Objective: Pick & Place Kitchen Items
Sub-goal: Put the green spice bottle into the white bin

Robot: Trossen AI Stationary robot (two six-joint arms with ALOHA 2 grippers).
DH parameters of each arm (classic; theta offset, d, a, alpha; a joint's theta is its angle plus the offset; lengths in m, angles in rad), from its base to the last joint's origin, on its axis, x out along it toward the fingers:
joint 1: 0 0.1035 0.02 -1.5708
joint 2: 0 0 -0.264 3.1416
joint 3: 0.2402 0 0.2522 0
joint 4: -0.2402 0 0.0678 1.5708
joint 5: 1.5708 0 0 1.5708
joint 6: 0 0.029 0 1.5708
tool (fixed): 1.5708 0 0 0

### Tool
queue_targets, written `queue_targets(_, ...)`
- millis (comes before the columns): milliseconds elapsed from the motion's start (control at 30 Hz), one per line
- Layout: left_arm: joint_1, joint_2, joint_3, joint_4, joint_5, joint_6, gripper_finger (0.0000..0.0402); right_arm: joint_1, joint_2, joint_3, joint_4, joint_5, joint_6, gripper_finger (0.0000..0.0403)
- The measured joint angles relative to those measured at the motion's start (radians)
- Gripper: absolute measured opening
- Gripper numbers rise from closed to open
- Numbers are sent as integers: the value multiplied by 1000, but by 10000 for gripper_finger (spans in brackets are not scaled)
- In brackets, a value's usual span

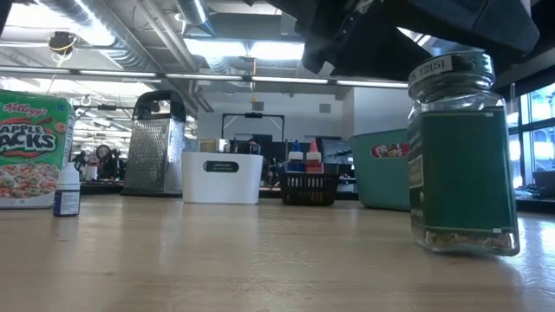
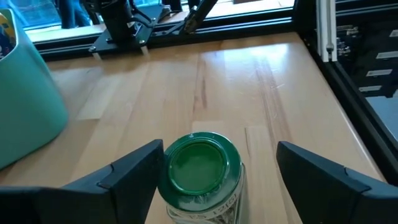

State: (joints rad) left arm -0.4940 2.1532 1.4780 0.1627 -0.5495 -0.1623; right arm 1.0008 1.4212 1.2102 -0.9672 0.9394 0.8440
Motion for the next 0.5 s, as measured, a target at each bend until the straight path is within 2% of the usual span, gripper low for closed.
queue_targets(267,-23,2,0,-4,-54,19,310,0,0,0,0,0,0,291)
queue_targets(500,-22,2,-1,-4,-61,34,307,0,0,0,0,1,0,291)
